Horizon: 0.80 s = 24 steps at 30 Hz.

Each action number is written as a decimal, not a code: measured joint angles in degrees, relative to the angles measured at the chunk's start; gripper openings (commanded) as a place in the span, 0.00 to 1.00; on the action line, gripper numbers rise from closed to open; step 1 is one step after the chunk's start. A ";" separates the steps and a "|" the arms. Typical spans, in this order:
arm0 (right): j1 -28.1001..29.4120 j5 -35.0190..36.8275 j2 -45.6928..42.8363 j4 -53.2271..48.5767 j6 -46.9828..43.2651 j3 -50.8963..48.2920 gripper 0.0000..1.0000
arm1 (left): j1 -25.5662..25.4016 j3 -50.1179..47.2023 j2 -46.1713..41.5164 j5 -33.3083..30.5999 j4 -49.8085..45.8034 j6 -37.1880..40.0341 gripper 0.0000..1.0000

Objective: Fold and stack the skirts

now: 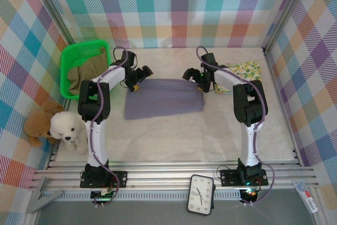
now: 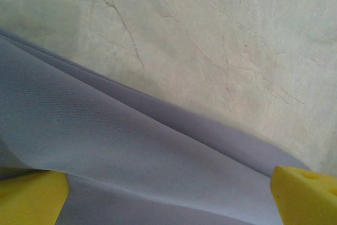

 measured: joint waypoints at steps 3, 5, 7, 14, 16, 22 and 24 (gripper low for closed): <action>-0.22 -2.67 -1.53 2.34 -0.11 -2.03 0.99 | 0.20 0.00 -0.39 1.31 -0.17 0.92 1.00; 0.11 -4.70 -3.39 3.93 -0.07 -4.07 0.99 | 0.17 0.00 -0.79 2.16 -0.92 1.33 1.00; 0.96 -6.60 -4.79 5.25 -0.07 -5.14 0.99 | -0.04 0.00 -1.51 3.17 -1.75 1.33 1.00; 6.08 -11.56 -3.87 9.42 0.46 -4.00 0.99 | -2.43 -3.26 -7.06 4.52 -0.42 -1.77 1.00; 7.23 -12.09 -1.62 9.79 1.25 -1.64 0.99 | -3.30 -3.76 -7.34 4.44 -0.72 -3.02 1.00; 7.15 -7.45 4.96 8.92 1.90 4.72 0.99 | -4.22 -4.48 -4.28 2.36 -1.68 -4.13 1.00; 6.64 -5.07 5.11 7.74 2.10 4.72 0.99 | -4.20 -5.11 -3.69 1.97 -1.68 -4.11 1.00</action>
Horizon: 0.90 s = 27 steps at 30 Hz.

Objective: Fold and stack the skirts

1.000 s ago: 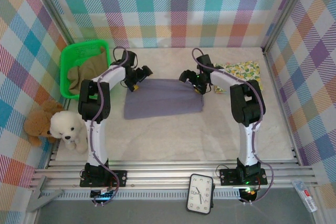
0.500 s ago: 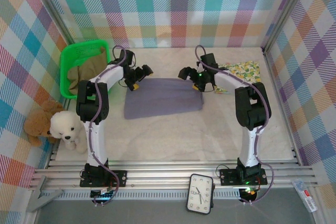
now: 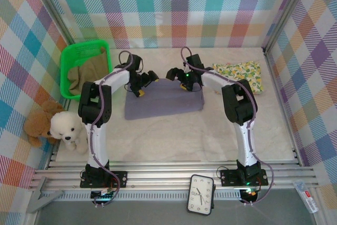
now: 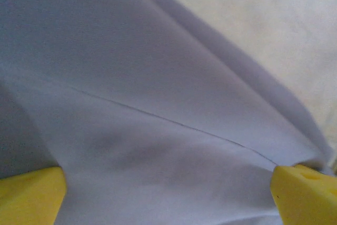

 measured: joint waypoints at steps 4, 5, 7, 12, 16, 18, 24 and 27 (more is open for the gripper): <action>-0.79 3.43 -0.35 -0.79 0.17 -0.44 0.99 | 0.00 0.02 -0.15 0.31 0.42 0.24 1.00; -0.85 3.93 -1.27 -0.55 0.07 -1.66 0.99 | 0.00 0.02 -0.17 0.50 0.42 0.46 1.00; -0.94 4.96 -4.66 -0.31 -0.17 -5.64 0.99 | -0.02 0.02 -0.22 0.72 0.28 1.16 1.00; -0.98 8.09 -18.58 0.09 -0.42 -18.58 0.99 | -0.48 0.02 -2.56 -0.72 -2.80 3.63 0.96; -0.96 12.09 -27.61 -0.39 2.34 -26.69 0.99 | -1.38 0.04 -7.80 -2.60 -5.33 6.43 0.50; -0.96 14.34 -30.64 -0.07 4.81 -31.36 1.00 | -2.58 0.04 -10.36 -3.28 -6.54 7.08 0.38; -0.96 15.08 -33.55 -0.04 10.08 -42.71 0.97 | -8.57 -2.40 -13.53 -2.25 -7.61 6.91 0.30; -0.96 13.97 -33.57 2.38 12.59 -44.89 0.95 | -11.06 -5.38 -13.20 -0.94 -8.02 5.95 0.22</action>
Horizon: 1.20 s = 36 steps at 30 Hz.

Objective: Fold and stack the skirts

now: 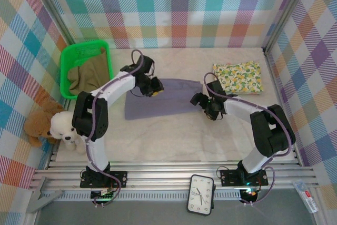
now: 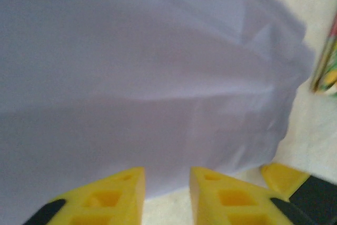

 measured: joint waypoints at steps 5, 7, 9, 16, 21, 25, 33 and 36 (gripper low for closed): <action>-0.31 -0.63 -0.98 5.64 3.96 -3.30 0.92 | -2.99 -0.74 3.02 0.63 -0.61 -1.44 0.17; -0.39 -0.55 -0.98 6.43 4.96 -3.67 0.91 | -3.43 -0.74 4.50 0.61 -0.61 -1.73 0.17; -0.39 -0.39 -0.98 6.86 5.77 -3.82 0.90 | -3.74 -0.76 5.84 0.59 -0.61 -1.84 0.16; -0.07 -1.51 0.72 14.40 8.07 -4.15 0.89 | -4.02 -3.26 8.52 0.52 -0.61 -1.86 0.14; 0.13 -1.90 1.09 17.25 8.92 -4.15 0.88 | -4.07 -4.13 8.52 0.63 -0.13 -1.84 0.14; 0.13 -1.77 1.92 18.80 10.12 -4.68 0.86 | -4.07 -4.68 8.24 0.63 0.68 -1.86 0.14; 0.11 -1.03 3.08 23.98 11.93 -7.23 0.63 | -4.07 -4.87 8.09 0.83 0.94 -1.84 0.15; 0.13 -0.85 4.02 26.29 10.97 -7.43 0.44 | -4.07 -4.85 8.04 1.33 1.01 -1.79 0.18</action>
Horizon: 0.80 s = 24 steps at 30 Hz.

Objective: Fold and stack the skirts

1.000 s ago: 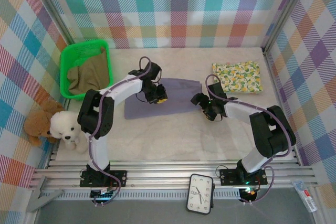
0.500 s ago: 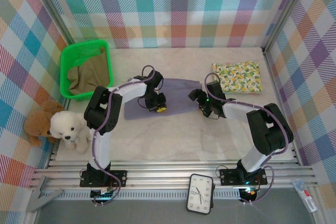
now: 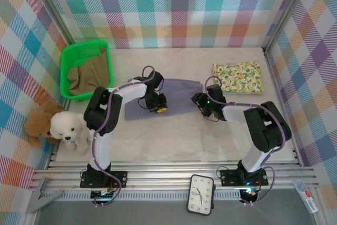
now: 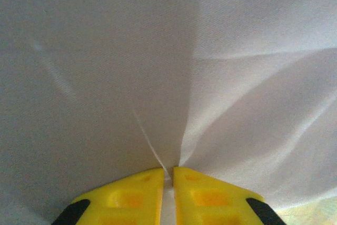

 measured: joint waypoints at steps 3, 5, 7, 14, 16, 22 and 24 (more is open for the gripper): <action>0.00 0.52 0.26 1.14 -0.76 0.00 0.25 | 0.00 0.11 -0.04 1.11 0.04 0.09 0.25; 0.00 1.38 0.26 1.38 -2.08 0.02 0.10 | 0.02 0.42 -0.31 1.90 -0.15 0.28 0.37; -0.02 1.92 0.26 0.92 -3.61 0.13 0.00 | 0.24 0.61 -1.20 1.53 -0.63 0.68 0.47; -0.15 3.98 0.00 -3.93 -10.58 1.88 0.00 | 4.50 2.86 -8.61 -4.66 -4.31 3.08 0.62; -0.20 4.37 -0.07 -5.66 -12.59 2.86 0.00 | 7.82 2.86 -9.75 -5.38 -4.70 3.67 0.72; -0.20 5.44 -0.07 -11.82 -18.51 6.56 0.00 | 17.00 1.18 -9.86 -7.39 -5.03 4.79 0.79; -0.24 5.92 -0.07 -13.92 -20.35 7.72 0.00 | 19.32 -0.13 -9.62 -7.19 -4.98 5.42 0.71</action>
